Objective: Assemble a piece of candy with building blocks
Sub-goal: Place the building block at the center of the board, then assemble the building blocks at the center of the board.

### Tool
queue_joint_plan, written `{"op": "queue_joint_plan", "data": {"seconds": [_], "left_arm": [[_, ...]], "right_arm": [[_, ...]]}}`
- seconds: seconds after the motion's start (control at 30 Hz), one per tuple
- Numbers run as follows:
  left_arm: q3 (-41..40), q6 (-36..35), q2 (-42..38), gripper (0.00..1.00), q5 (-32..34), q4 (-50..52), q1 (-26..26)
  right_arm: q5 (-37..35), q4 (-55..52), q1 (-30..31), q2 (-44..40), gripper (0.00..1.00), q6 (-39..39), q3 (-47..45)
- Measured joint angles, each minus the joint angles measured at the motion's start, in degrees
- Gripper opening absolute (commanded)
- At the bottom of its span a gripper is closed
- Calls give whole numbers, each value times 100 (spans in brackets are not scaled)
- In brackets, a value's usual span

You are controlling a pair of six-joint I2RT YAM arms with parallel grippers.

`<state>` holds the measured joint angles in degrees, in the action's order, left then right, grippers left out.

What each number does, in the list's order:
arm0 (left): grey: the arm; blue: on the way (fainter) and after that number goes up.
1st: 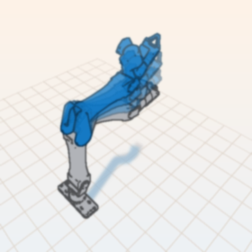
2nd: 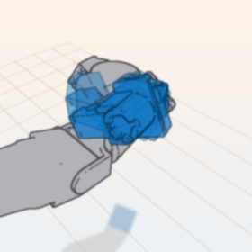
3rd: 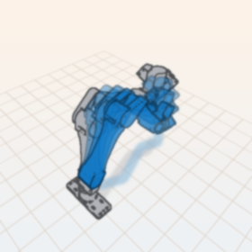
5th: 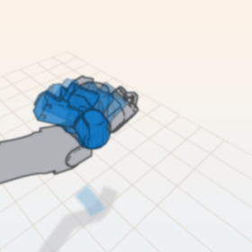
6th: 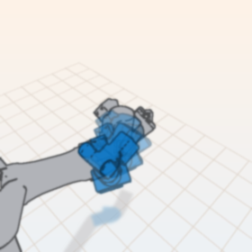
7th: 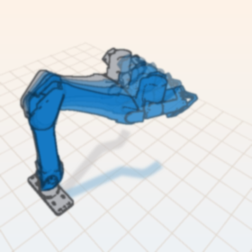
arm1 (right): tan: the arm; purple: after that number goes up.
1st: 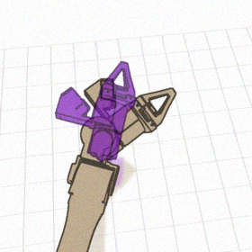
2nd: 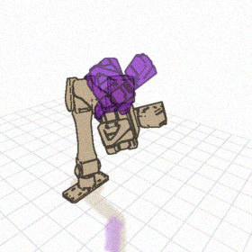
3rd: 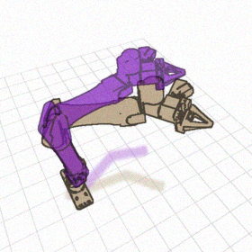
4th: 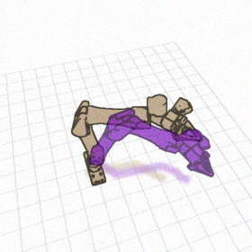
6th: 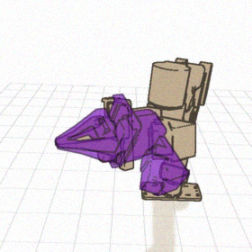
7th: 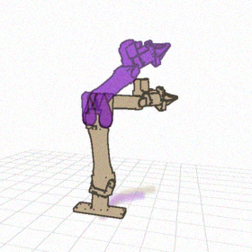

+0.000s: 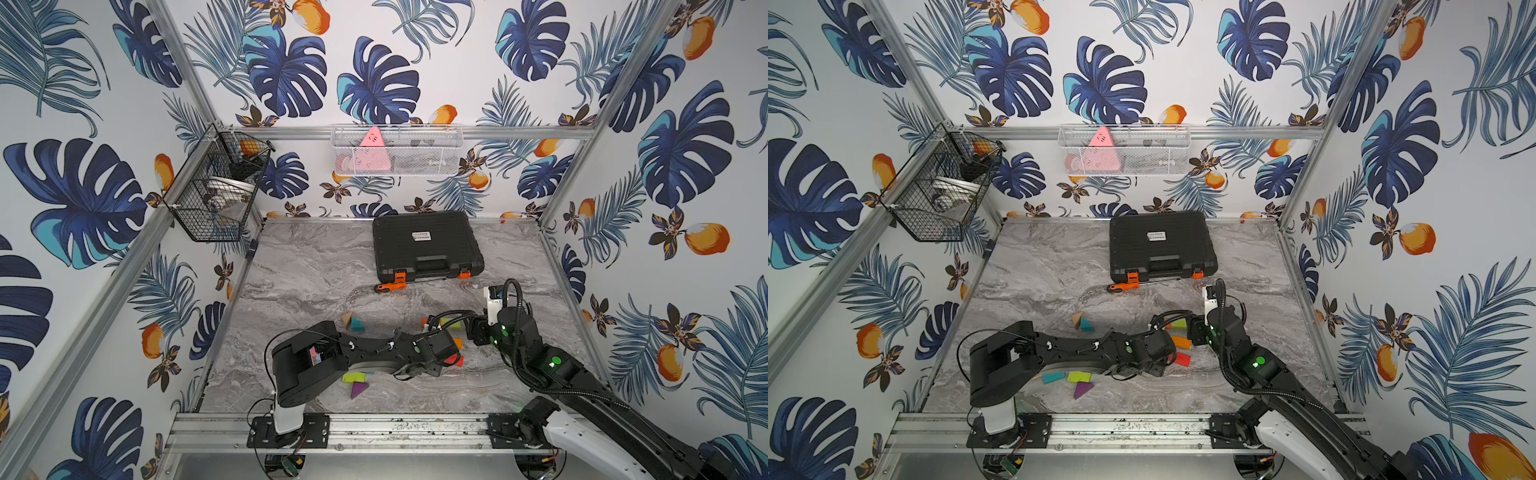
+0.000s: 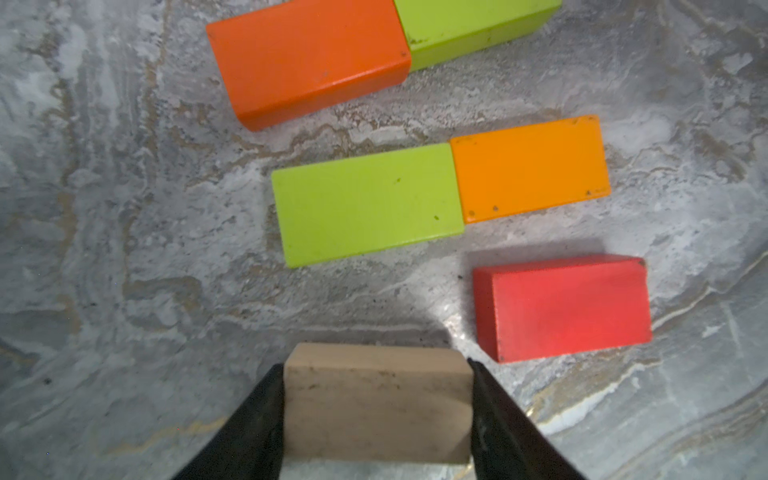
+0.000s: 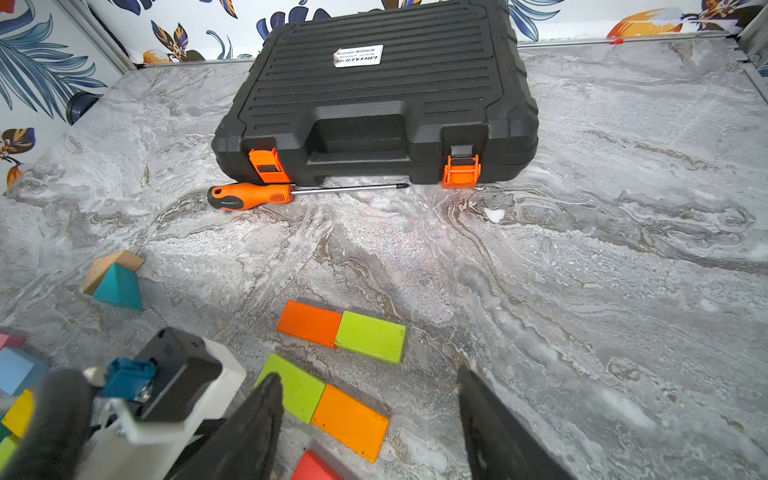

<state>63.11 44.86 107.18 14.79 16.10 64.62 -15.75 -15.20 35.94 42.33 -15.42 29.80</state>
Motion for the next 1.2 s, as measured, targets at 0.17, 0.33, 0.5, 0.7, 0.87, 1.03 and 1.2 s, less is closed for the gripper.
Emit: {"op": "queue_joint_plan", "data": {"seconds": [0.17,0.33,0.5,0.7,0.87,1.03,1.2], "left_arm": [[109,15,59,62,15,68,0],[214,22,120,70,0,146,0],[179,61,74,76,-20,155,2],[127,66,-155,77,-17,280,2],[-59,50,-590,74,9,374,2],[-796,-262,-1744,71,109,378,2],[-1447,-962,-2361,70,-201,289,-48]], "right_arm": [[2,-2,0,4,69,0,-4],[7,-2,0,20,70,2,-4],[20,-2,0,35,71,2,-4],[22,-2,0,61,72,2,-4],[22,-4,0,72,73,2,-4],[22,-352,-4,225,73,-188,304],[22,-1248,-7,715,72,-780,1137]]}}
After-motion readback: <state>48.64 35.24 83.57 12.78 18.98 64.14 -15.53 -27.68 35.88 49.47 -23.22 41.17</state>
